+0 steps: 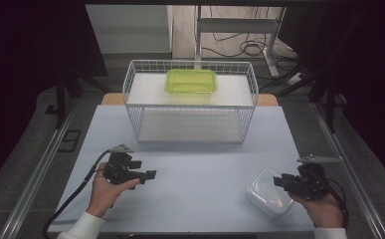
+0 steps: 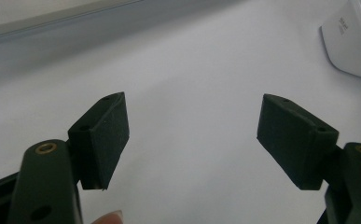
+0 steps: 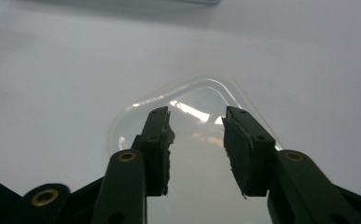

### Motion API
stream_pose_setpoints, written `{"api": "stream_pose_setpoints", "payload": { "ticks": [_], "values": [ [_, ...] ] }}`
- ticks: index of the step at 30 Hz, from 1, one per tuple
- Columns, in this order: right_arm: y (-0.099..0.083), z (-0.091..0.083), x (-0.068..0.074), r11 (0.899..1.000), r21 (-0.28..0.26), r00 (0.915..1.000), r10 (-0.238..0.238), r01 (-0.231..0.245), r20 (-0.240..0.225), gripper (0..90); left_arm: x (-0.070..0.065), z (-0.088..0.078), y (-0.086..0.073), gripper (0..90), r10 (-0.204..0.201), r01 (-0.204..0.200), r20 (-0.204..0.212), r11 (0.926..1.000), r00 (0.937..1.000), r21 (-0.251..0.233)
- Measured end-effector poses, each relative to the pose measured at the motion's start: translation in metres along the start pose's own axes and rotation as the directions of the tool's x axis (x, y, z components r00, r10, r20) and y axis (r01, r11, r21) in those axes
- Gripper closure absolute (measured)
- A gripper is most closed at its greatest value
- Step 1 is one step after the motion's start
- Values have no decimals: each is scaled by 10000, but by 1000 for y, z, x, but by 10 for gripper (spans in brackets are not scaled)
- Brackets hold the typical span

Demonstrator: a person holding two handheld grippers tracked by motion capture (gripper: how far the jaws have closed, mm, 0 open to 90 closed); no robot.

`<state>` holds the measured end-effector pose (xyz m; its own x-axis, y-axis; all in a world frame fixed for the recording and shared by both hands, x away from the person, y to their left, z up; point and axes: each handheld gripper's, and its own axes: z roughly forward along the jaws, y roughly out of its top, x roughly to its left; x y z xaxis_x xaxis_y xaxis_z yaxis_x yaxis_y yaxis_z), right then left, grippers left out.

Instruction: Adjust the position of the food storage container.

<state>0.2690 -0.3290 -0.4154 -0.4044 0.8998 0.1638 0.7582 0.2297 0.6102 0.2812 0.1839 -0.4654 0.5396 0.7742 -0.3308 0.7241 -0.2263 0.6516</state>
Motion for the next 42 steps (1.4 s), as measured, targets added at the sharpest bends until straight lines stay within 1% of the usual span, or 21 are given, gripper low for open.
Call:
{"api": "stream_pose_setpoints", "payload": {
  "ticks": [3,4,5,7,10,11,12,13,16,19,22,24,27,29,31,35,38,42],
  "values": [
    [-3,-4,-4,10000,-62,9999,57,-57,82,646,0,0,0,248,-14,14,-12,10000,10000,-6],
    [-7,-8,-8,9997,-122,9997,195,-194,124,687,1,1,1,250,-75,75,48,10000,10000,-32],
    [-9,-10,-9,9994,-154,9994,310,-307,179,704,1,2,2,250,-83,83,108,10000,9999,-16],
    [-13,-13,-13,9980,-70,9976,627,-625,301,744,1,3,3,250,-61,62,129,10000,9999,-21],
    [-19,-17,-17,9958,121,9944,899,-907,555,796,2,7,2,248,53,-51,-98,9998,9999,201],
    [-19,-17,-17,9958,121,9944,899,-907,555,796,2,7,2,248,53,-51,-98,9998,9999,201],
    [-24,-18,-20,9946,257,9912,982,-1008,885,820,1,9,1,247,20,-20,2,9997,10000,235],
    [-27,-18,-22,9938,302,9895,1032,-1067,1009,826,0,8,0,247,33,-34,39,9998,10000,218],
    [-37,-20,-26,9920,447,9863,1120,-1181,1210,854,-2,6,0,247,-3,1,141,9999,9999,129],
    [-44,-23,-29,9899,575,9840,1212,-1296,1303,882,-1,5,0,248,-5,4,33,9999,10000,106],
    [-48,-21,-32,9880,818,9820,1177,-1307,1476,889,-2,5,-1,248,11,-12,37,9999,10000,156],
    [-49,-18,-32,9867,1043,9816,1074,-1248,1581,891,-3,5,-1,248,11,-11,45,9999,10000,165],
    [-50,-10,-33,9812,1558,9803,856,-1140,1782,891,-3,4,-1,247,55,-55,-7,9998,10000,210],
    [-52,-5,-33,9735,1990,9816,775,-1122,1746,892,-2,3,-1,248,26,-25,-73,9998,10000,173],
    [-53,-1,-33,9686,2230,9829,729,-1101,1688,891,-1,4,-1,248,91,-88,-128,9997,9999,246],
    [-51,4,-31,9678,2311,9853,642,-1002,1584,892,-2,5,-2,248,167,-158,-232,9992,9996,362],
    [-49,7,-29,9683,2314,9845,559,-940,1660,892,-2,5,-3,248,161,-152,-244,9992,9996,365],
    [-48,9,-28,9686,2285,9851,616,-978,1606,892,-2,5,-3,248,179,-169,-245,9991,9995,393]
  ]
}}
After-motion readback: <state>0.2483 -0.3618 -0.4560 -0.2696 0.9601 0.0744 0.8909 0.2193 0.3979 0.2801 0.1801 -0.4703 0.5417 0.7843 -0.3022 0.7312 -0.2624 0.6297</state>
